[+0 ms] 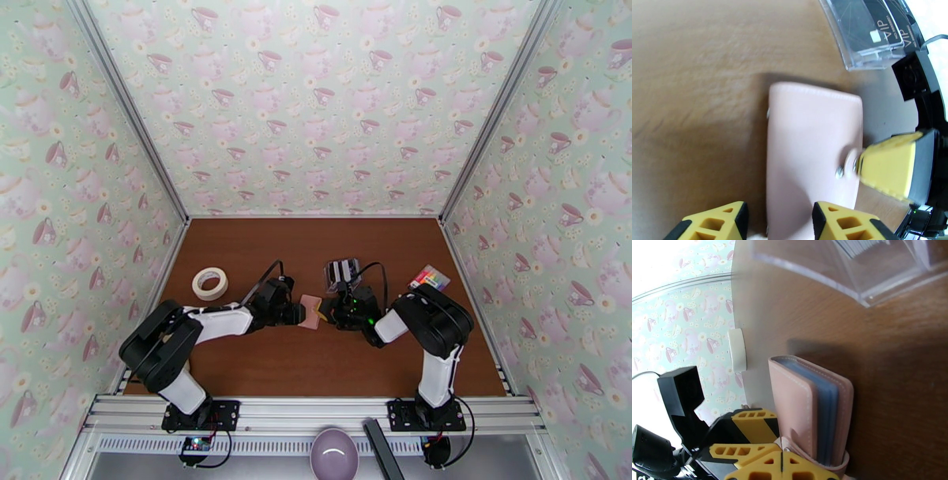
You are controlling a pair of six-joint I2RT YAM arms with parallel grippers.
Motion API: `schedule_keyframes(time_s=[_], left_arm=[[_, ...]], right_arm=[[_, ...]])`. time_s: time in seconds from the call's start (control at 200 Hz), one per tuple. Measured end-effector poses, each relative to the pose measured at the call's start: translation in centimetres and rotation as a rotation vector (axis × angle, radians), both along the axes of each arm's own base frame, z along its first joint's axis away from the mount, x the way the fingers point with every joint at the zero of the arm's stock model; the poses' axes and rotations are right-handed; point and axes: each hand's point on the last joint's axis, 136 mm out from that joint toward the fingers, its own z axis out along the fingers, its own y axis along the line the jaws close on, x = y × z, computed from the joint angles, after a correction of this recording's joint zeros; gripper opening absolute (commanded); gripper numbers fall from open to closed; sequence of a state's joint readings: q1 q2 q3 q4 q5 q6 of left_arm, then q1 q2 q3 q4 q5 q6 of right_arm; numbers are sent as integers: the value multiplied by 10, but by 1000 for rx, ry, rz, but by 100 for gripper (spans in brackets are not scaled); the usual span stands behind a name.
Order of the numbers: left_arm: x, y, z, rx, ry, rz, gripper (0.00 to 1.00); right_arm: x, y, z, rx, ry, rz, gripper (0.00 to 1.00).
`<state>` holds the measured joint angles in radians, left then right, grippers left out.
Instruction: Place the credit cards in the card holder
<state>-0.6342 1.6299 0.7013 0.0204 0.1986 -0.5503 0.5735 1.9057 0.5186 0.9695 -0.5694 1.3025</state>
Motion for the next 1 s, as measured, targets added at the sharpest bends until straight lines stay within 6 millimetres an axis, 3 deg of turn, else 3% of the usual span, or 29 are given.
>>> schedule_keyframes(time_s=[0.24, 0.521, 0.666, 0.997], left_arm=[[-1, -1, -1, -15, -6, 4, 42], [-7, -11, 0, -36, -22, -15, 44], [-10, -13, -1, -33, -17, -21, 33], [-13, -13, -4, -9, 2, -20, 31]], right_arm=[[0, 1, 0, 7, -1, 3, 3], [-1, 1, 1, 10, 1, 6, 2], [-1, 2, 0, 15, -1, 9, 2], [0, 4, 2, 35, -8, 12, 2]])
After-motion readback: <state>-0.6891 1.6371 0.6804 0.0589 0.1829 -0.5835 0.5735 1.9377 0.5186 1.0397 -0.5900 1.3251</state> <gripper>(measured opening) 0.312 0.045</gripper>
